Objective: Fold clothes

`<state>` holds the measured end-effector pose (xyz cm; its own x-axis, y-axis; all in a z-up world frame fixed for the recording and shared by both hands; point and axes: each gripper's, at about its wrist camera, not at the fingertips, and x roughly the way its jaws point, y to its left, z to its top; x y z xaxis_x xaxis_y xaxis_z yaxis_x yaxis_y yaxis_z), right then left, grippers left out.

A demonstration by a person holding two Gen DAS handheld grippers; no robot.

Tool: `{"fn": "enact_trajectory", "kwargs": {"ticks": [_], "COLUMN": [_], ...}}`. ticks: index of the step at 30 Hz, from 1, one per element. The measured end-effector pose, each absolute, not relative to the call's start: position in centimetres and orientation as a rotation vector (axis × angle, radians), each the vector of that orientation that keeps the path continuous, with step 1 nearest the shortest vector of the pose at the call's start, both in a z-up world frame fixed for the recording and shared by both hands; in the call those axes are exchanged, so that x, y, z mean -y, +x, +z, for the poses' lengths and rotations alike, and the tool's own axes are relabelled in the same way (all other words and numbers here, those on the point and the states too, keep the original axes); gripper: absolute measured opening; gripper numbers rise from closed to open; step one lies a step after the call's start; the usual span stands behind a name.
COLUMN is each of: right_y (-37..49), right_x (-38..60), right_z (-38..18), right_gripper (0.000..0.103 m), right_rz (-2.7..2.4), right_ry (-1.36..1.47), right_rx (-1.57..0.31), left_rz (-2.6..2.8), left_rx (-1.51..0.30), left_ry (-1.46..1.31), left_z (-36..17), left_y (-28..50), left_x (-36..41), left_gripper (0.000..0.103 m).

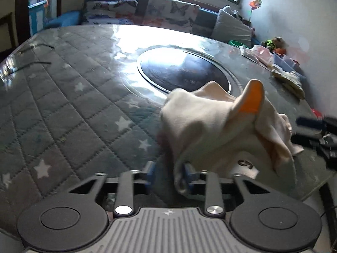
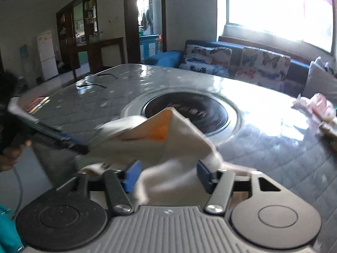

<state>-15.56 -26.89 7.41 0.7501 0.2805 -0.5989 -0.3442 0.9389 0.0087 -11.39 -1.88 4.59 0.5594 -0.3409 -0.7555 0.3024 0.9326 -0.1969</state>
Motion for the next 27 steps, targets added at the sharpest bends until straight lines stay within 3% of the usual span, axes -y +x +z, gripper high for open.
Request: {"fn": "enact_trajectory", "kwargs": {"ticks": [6, 11, 14, 19, 21, 23, 27], "right_y": [-11.0, -7.3, -6.0, -6.2, -6.8, -7.8, -10.2], "right_x": [26.7, 26.3, 25.9, 24.8, 24.2, 23.8, 23.1], "right_z": [7.0, 5.5, 4.6, 3.6, 3.4, 3.4, 3.7], "right_gripper": [0.065, 0.065, 0.062, 0.058, 0.054, 0.035, 0.027], "right_rz": [0.316, 0.302, 0.298, 0.322, 0.325, 0.335, 0.376], "right_ry": [-0.125, -0.116, -0.112, -0.147, -0.185, -0.208, -0.276], "right_rx": [-0.639, -0.668, -0.687, -0.698, -0.685, -0.659, -0.608], "left_rz": [-0.372, -0.351, -0.345, -0.393, -0.425, -0.452, -0.489], "left_rx": [-0.880, -0.853, -0.832, -0.794, -0.772, -0.764, -0.770], "left_ry": [-0.046, -0.059, -0.061, -0.063, -0.060, -0.050, -0.016], "left_z": [5.0, 5.7, 6.4, 7.5, 8.0, 8.2, 8.4], "left_y": [-11.0, -10.3, -9.7, -8.1, -7.3, -6.3, -4.2], "left_x": [1.0, 0.3, 0.4, 2.0, 3.2, 4.4, 7.1], "left_gripper": [0.065, 0.076, 0.077, 0.075, 0.059, 0.050, 0.047]}}
